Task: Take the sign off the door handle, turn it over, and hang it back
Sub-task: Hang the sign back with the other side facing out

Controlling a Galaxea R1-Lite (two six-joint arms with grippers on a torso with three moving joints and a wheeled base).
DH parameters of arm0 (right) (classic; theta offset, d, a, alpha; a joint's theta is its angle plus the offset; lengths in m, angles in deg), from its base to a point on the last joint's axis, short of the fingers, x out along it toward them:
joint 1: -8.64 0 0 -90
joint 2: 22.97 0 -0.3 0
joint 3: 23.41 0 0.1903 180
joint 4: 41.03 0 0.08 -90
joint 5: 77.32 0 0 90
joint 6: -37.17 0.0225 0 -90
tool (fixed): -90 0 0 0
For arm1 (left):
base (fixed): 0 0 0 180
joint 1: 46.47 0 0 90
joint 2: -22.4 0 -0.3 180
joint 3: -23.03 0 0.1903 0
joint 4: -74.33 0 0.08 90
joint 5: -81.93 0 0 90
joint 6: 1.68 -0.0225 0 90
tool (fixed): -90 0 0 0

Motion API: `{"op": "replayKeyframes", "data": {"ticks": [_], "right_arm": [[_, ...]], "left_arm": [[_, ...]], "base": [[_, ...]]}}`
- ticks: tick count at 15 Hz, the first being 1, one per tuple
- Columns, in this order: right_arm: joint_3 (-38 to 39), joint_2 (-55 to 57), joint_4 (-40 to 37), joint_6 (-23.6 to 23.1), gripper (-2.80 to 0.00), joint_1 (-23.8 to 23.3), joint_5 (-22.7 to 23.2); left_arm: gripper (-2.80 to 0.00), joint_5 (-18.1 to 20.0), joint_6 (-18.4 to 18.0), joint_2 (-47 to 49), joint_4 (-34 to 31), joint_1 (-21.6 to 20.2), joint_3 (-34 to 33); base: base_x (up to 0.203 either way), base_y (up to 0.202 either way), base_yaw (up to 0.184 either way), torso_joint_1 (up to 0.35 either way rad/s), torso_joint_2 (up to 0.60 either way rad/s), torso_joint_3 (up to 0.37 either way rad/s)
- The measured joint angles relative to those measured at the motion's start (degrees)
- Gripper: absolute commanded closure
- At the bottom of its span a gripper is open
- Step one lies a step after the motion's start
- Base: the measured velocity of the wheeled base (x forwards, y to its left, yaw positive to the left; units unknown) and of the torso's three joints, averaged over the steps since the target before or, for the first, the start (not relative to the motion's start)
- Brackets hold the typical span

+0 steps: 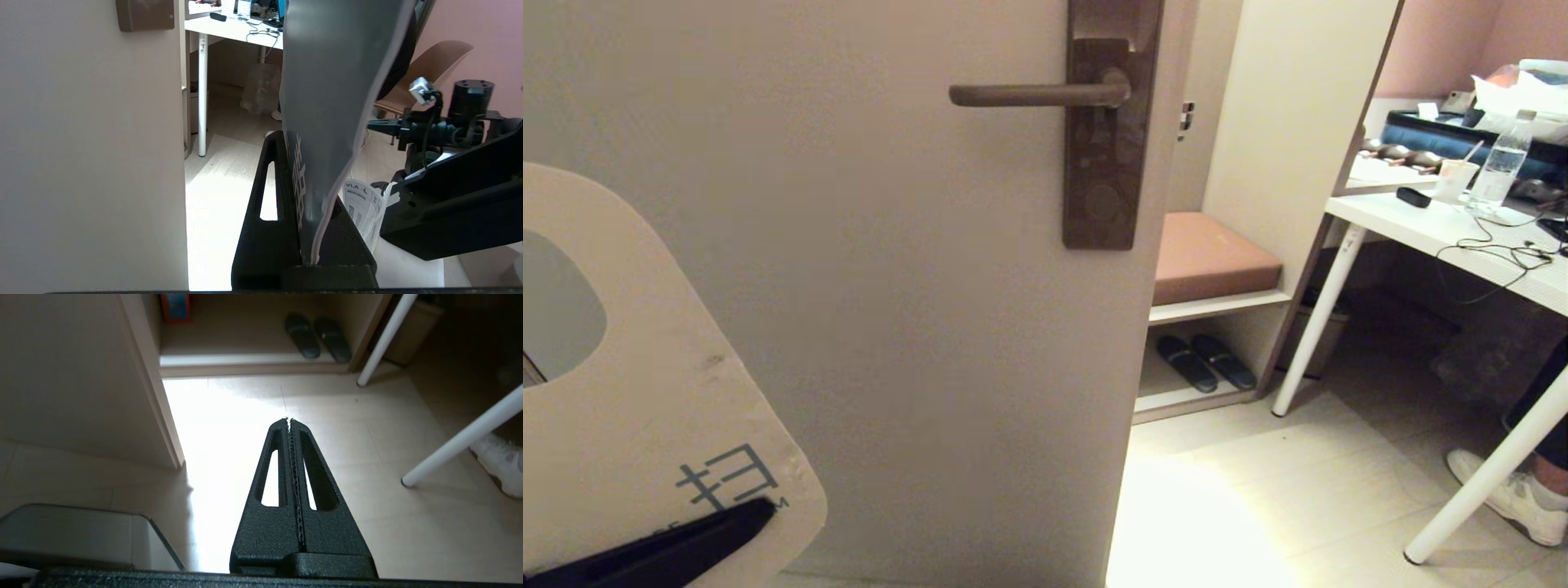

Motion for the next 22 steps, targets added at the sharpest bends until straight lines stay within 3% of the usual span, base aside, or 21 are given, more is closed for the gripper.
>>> {"op": "replayKeyframes", "data": {"ticks": [6,11,16,22], "right_arm": [[-0.2,-11.7,-0.2,0.3,0.0,0.0,0.0],[0.0,-15.0,0.0,0.6,0.0,0.0,0.0],[0.0,-15.2,0.0,0.6,0.0,0.0,0.0],[0.0,-15.3,0.0,0.6,0.0,0.0,0.0]], "left_arm": [[0.0,-1.0,-0.2,-0.5,0.1,-0.4,0.2],[0.0,-2.2,-1.5,-0.5,0.1,-1.9,0.5],[0.0,-8.1,-1.8,0.3,0.0,-2.0,2.5],[0.0,-11.4,-4.6,2.6,-0.1,-2.2,6.3]], "base": [[0.0,0.0,0.0,0.0,0.0,0.0],[0.0,0.0,0.0,0.0,0.0,0.0],[0.0,0.0,0.0,0.0,0.0,0.0],[0.0,0.0,0.0,0.0,0.0,0.0]]}}
